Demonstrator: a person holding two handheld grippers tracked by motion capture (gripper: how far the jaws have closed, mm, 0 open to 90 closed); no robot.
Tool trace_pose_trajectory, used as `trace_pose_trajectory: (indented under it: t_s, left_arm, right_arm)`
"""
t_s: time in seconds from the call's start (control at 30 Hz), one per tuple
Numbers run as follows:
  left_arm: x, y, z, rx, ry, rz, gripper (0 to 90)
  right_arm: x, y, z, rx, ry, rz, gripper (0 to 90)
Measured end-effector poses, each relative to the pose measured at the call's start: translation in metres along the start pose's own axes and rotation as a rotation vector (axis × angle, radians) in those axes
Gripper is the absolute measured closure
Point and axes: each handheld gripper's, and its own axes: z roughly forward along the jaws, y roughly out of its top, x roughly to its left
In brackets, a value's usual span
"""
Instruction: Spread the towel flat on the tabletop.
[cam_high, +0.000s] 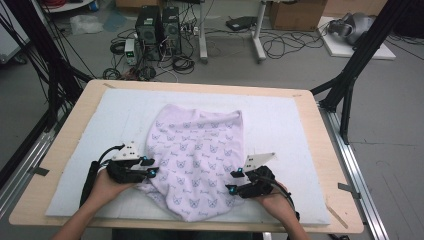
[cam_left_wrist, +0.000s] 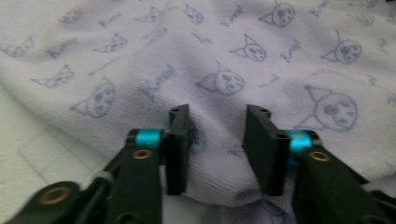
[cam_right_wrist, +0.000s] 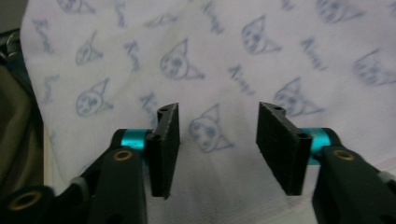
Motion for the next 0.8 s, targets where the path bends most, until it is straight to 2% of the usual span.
trace_pose_trajectory:
  t_s: [0.07,0.13,0.2,0.23,0.3,0.37,0.47,0.53,0.6,0.63,0.67,0.7,0.8]
  left_arm:
    - [-0.001,-0.001,0.004,0.011,-0.011,0.008,76.3]
    - [0.000,-0.001,0.006,0.016,-0.012,0.011,83.7]
    - [0.000,0.001,0.006,0.020,-0.010,0.010,85.9]
    - [0.000,0.001,0.006,0.019,-0.004,0.013,86.4]
    - [-0.002,0.004,0.003,0.007,0.006,0.013,86.9]
    - [-0.002,0.008,-0.001,-0.008,0.011,0.011,87.0]
    - [0.004,0.018,-0.009,-0.042,0.036,-0.001,87.0]
    - [0.009,0.027,-0.013,-0.069,0.064,-0.013,87.1]
    - [0.017,0.037,-0.013,-0.091,0.101,-0.030,87.2]
    - [0.017,0.037,-0.013,-0.091,0.101,-0.030,87.2]
    - [0.026,0.045,-0.009,-0.107,0.131,-0.055,87.3]
    - [0.031,0.047,-0.004,-0.098,0.141,-0.068,87.3]
    - [0.046,0.050,0.013,-0.066,0.201,-0.102,87.4]
  right_arm:
    - [0.002,-0.004,0.008,0.040,0.014,-0.007,57.2]
    - [0.003,-0.006,0.008,0.017,-0.009,-0.011,69.2]
    - [0.000,-0.006,0.007,0.015,0.009,0.003,81.6]
    - [-0.001,-0.006,0.007,0.016,0.020,0.010,84.0]
    - [0.000,-0.004,0.007,0.024,0.014,-0.009,87.7]
    - [0.002,-0.001,0.004,0.018,-0.005,-0.043,88.2]
    - [0.000,0.009,-0.008,-0.023,-0.026,-0.053,88.3]
    - [-0.006,0.019,-0.018,-0.045,-0.068,-0.061,88.3]
    - [-0.016,0.029,-0.026,-0.064,-0.105,-0.058,88.3]
    - [-0.022,0.033,-0.029,-0.067,-0.129,-0.049,88.3]
    - [-0.030,0.037,-0.031,-0.076,-0.139,-0.038,88.3]
    - [-0.037,0.040,-0.031,-0.087,-0.149,-0.020,88.3]
    - [-0.060,0.045,-0.024,-0.071,-0.186,0.025,88.3]
